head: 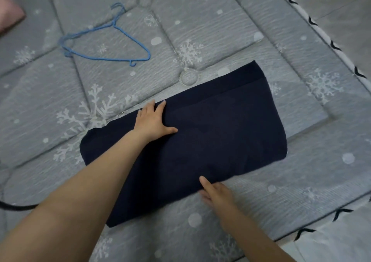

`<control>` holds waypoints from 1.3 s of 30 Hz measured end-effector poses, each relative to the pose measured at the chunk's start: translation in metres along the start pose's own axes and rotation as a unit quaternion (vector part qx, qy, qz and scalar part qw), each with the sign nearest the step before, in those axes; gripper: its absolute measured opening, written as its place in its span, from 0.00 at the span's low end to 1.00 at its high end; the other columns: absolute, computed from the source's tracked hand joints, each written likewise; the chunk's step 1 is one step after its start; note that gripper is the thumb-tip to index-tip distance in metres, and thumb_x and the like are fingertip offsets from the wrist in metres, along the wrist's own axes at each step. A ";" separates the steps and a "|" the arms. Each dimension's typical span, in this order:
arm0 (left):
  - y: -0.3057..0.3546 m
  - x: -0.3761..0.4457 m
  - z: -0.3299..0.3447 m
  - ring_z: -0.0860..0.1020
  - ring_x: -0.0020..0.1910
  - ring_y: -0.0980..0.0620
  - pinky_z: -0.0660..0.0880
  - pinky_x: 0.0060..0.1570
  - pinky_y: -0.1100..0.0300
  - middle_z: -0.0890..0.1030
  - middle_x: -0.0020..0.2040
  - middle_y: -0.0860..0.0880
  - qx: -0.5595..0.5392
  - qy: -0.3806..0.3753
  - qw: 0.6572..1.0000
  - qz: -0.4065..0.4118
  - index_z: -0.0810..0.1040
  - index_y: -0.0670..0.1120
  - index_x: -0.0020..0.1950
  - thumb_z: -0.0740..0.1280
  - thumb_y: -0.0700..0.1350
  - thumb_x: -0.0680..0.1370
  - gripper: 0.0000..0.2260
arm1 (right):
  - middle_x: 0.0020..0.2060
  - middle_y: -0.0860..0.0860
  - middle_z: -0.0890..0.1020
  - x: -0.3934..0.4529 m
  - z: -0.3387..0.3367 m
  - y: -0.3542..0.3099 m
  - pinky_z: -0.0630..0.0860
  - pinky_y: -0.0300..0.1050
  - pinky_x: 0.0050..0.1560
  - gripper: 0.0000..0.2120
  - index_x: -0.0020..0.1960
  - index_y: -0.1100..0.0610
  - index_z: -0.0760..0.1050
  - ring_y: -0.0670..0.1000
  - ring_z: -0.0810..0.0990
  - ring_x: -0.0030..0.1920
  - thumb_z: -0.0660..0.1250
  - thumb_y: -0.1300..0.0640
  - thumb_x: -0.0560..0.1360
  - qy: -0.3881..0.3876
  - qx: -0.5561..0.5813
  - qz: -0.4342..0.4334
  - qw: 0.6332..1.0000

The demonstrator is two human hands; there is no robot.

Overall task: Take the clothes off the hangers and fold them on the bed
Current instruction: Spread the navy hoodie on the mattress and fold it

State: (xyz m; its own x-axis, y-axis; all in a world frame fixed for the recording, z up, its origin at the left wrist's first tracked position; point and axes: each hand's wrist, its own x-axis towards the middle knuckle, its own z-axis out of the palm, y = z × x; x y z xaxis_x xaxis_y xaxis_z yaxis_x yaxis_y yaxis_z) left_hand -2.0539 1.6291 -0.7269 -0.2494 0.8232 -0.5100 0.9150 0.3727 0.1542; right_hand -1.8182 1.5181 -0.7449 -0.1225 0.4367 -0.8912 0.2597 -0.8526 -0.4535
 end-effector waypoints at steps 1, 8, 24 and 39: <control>-0.002 0.006 -0.001 0.50 0.76 0.46 0.46 0.74 0.47 0.51 0.77 0.45 0.006 -0.002 1.000 -0.001 0.50 0.52 0.77 0.72 0.65 0.65 0.49 | 0.45 0.52 0.83 -0.001 0.006 0.001 0.76 0.46 0.58 0.13 0.46 0.59 0.76 0.51 0.81 0.50 0.70 0.49 0.73 0.003 0.058 0.000 0.998; 0.004 0.037 -0.021 0.65 0.69 0.45 0.66 0.66 0.49 0.64 0.69 0.45 -0.002 -0.094 0.996 0.003 0.57 0.52 0.74 0.80 0.61 0.55 0.54 | 0.53 0.47 0.83 0.003 0.023 0.001 0.76 0.49 0.60 0.26 0.62 0.53 0.75 0.49 0.81 0.55 0.77 0.52 0.66 0.038 0.192 0.013 0.981; -0.012 0.014 -0.088 0.82 0.51 0.49 0.76 0.58 0.50 0.83 0.53 0.52 -0.243 -0.307 0.917 -0.074 0.78 0.52 0.58 0.82 0.57 0.51 0.38 | 0.57 0.50 0.82 -0.023 0.019 -0.025 0.72 0.52 0.64 0.26 0.64 0.54 0.74 0.52 0.80 0.57 0.73 0.62 0.67 -0.037 0.406 -0.026 0.913; -0.010 -0.055 -0.223 0.80 0.52 0.54 0.75 0.51 0.60 0.81 0.55 0.50 -0.668 0.084 0.734 -0.085 0.74 0.45 0.62 0.76 0.68 0.55 0.43 | 0.47 0.49 0.83 -0.112 -0.018 -0.289 0.78 0.36 0.44 0.15 0.53 0.55 0.77 0.44 0.83 0.46 0.73 0.65 0.69 0.029 0.132 -0.401 0.906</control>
State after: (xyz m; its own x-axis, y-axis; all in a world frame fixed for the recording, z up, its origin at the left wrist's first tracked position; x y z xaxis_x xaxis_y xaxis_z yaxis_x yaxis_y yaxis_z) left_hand -2.1195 1.6757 -0.5120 -0.4624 0.7161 -0.5229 -0.2337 0.4704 0.8509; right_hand -1.8622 1.7208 -0.5139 -0.1182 0.9538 -0.2761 -0.1304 -0.2905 -0.9479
